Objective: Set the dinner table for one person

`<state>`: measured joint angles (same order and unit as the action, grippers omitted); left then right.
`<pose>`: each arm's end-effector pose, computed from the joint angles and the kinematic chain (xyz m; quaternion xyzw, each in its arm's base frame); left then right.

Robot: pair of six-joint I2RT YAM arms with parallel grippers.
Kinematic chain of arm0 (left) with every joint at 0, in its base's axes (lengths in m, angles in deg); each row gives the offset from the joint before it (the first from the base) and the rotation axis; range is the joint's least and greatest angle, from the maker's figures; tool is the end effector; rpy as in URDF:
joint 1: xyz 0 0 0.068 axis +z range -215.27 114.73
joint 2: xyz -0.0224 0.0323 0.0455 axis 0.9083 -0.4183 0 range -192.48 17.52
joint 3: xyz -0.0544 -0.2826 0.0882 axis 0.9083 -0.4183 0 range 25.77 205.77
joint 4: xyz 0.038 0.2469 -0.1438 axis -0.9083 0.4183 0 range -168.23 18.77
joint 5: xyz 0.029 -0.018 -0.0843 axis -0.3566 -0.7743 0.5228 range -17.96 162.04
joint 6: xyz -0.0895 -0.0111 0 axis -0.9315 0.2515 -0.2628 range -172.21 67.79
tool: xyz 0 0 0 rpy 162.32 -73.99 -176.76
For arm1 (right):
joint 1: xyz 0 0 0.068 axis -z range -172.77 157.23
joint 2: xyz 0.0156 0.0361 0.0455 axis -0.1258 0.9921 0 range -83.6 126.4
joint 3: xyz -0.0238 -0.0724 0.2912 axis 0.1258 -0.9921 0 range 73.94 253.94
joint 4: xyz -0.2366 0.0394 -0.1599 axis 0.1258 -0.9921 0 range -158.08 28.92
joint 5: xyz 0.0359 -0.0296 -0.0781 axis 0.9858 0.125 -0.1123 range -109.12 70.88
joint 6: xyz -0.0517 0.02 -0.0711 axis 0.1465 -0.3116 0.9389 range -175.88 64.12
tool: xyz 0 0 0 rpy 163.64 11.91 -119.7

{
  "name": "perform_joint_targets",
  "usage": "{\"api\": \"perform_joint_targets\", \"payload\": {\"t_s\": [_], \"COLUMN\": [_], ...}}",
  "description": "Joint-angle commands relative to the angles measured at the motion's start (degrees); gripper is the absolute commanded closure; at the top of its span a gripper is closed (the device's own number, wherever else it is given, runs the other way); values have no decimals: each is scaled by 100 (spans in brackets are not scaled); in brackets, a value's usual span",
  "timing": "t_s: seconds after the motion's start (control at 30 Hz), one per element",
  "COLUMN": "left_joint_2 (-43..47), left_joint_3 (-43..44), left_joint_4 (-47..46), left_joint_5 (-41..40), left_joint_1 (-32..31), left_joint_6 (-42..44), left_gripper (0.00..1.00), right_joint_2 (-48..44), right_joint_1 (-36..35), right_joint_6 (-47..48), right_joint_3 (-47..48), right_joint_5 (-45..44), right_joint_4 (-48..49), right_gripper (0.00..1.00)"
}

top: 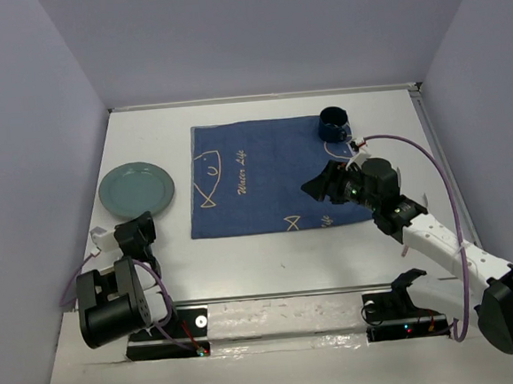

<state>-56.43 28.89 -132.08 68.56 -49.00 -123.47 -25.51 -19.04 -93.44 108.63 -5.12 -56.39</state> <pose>0.2224 0.0700 0.1114 -0.5688 0.5677 -0.2529 0.5388 0.2461 0.1431 0.2599 0.0087 0.8096 0.3899 0.4387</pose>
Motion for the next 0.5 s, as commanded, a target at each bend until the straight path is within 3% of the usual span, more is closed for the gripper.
{"api": "perform_joint_targets", "payload": {"t_s": [0.0,0.3,0.47], "left_joint_2": [555,3278,3888], "left_joint_3": [-426,30,488], "left_joint_4": [-645,883,1218], "left_joint_5": [41,6,322], "left_joint_1": [8,8,8], "left_joint_6": [446,807,1027], "left_gripper": [100,100,100], "right_joint_2": [-131,27,194], "right_joint_1": [-46,-98,-98], "right_joint_6": [3,73,170], "right_joint_3": [-16,-7,72], "right_joint_5": [24,235,445], "right_joint_4": [226,322,349], "right_gripper": [27,24,23]}}
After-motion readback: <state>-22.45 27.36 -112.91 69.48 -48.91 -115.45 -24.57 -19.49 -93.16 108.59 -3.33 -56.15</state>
